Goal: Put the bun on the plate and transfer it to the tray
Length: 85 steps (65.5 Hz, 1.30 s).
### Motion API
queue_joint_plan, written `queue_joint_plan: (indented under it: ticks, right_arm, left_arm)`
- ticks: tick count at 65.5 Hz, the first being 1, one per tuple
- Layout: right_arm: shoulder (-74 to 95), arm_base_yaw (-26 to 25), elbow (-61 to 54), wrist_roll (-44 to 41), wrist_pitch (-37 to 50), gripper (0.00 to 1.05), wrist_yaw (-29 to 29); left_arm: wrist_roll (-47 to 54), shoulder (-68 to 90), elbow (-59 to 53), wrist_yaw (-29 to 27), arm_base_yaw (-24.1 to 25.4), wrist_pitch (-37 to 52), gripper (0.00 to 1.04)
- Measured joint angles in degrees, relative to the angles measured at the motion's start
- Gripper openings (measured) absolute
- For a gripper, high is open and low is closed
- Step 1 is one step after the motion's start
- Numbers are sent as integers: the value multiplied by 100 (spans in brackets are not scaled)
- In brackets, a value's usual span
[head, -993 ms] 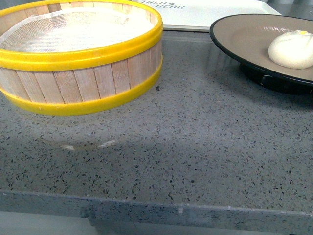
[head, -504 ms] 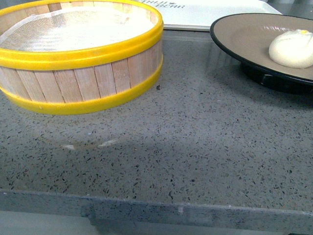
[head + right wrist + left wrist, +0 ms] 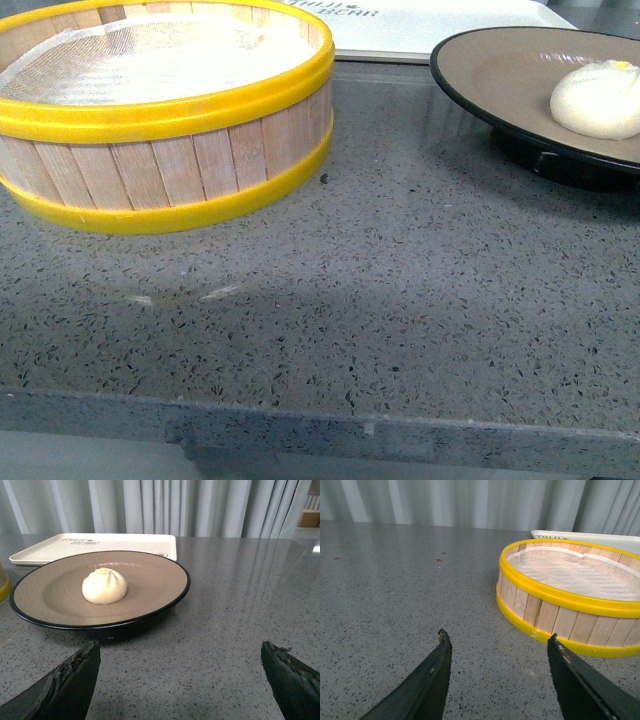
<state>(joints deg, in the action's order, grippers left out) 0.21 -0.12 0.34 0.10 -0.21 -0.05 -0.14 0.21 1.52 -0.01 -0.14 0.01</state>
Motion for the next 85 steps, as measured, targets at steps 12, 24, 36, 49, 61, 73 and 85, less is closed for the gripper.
queue_joint_plan:
  ticks: [12,24,36,49,61,73,85]
  right_arm:
    - [326,472,0,-1187,717,96,1412]
    - [1663,-186,221,-1493,2035,96,691]
    - [3661,-1554,1036,-249,3263,96,-800]
    - [6522,-2535,2863,2824,2872,96,-2260]
    - [7604,-2487,3633,5209,2111,96,-2927]
    - [7792,-2277,3637,5849,2079,96,-3025]
    - [7788,-1869,3630,6260,2135,96,-3134]
  left_arm:
    - [0,0,0,-11,0,0,97]
    - [0,0,0,0,0,0,98]
    - [0,0,0,0,0,0,98]
    - [0,0,0,0,0,0,98]
    - [0,0,0,0,0,0,98]
    - [0,0,0,0,0,0,98]
    - [0,0,0,0,0,0,98]
